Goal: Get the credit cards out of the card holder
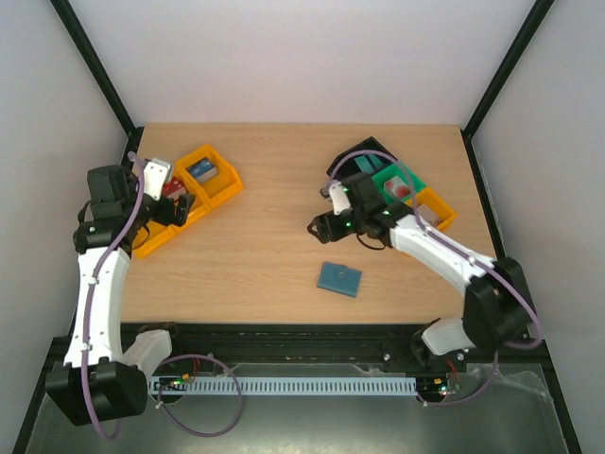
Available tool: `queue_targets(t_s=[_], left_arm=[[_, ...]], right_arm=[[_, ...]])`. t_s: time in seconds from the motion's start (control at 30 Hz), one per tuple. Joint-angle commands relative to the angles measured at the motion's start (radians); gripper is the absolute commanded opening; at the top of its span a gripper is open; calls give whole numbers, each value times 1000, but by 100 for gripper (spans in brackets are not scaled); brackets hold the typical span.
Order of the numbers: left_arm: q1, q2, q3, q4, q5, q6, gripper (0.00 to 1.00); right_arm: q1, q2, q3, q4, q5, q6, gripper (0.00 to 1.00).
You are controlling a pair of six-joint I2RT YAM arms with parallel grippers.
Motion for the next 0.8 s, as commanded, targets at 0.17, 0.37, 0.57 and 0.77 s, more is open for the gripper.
queue_targets(t_s=[0.17, 0.37, 0.57, 0.77], left_arm=[[0, -17, -26, -114, 84, -32, 99], [0, 51, -16, -112, 100, -64, 99], [0, 76, -9, -116, 105, -75, 100], [0, 82, -6, -119, 118, -79, 100]], right_arm=[[57, 255, 147, -459, 252, -54, 70], [61, 332, 138, -495, 256, -35, 69], [68, 412, 160, -521, 210, -56, 67], [120, 426, 158, -521, 122, -74, 67]])
